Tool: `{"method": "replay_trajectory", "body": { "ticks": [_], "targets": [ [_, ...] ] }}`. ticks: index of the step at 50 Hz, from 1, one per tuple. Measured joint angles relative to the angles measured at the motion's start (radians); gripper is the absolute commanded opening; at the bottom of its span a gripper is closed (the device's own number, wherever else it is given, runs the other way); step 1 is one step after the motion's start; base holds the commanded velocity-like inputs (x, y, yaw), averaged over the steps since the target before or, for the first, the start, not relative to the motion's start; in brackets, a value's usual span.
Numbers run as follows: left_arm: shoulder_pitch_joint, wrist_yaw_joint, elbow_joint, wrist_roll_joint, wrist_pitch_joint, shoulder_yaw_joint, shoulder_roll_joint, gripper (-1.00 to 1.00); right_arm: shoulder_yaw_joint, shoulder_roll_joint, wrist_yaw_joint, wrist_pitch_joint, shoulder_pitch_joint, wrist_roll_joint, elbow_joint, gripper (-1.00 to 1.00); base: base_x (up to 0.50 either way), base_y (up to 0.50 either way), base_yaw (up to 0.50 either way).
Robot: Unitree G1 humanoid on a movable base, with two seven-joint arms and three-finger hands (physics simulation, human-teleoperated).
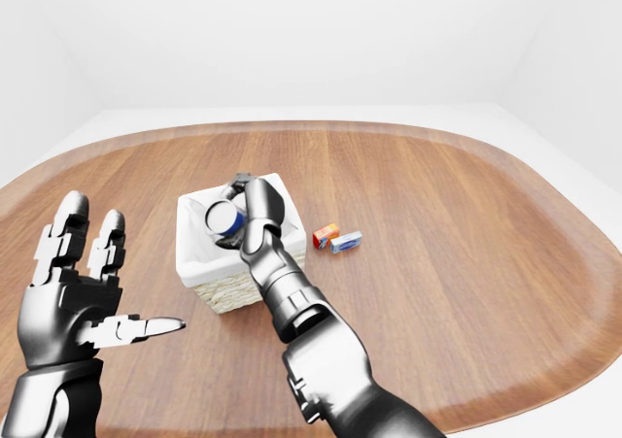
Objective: Pick up the alphabet soup and put it in the basket.
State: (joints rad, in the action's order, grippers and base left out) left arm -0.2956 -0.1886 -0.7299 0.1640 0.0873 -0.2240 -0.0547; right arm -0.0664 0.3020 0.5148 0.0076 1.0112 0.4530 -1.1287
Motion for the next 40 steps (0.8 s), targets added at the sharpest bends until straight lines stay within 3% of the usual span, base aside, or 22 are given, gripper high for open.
{"method": "replay_trajectory", "body": {
  "ticks": [13,40],
  "targets": [
    [-0.006,-0.004,-0.007,0.002,0.0,-0.001,-0.003,1.0,-0.009,0.006,0.009,-0.026,0.005,-0.049,-0.016,1.0,0.0,0.0,0.0],
    [-0.007,-0.009,-0.013,0.006,0.0,-0.008,-0.005,1.0,-0.01,0.009,0.009,-0.042,0.003,-0.057,-0.03,1.0,0.0,0.0,0.0]
  ]
}}
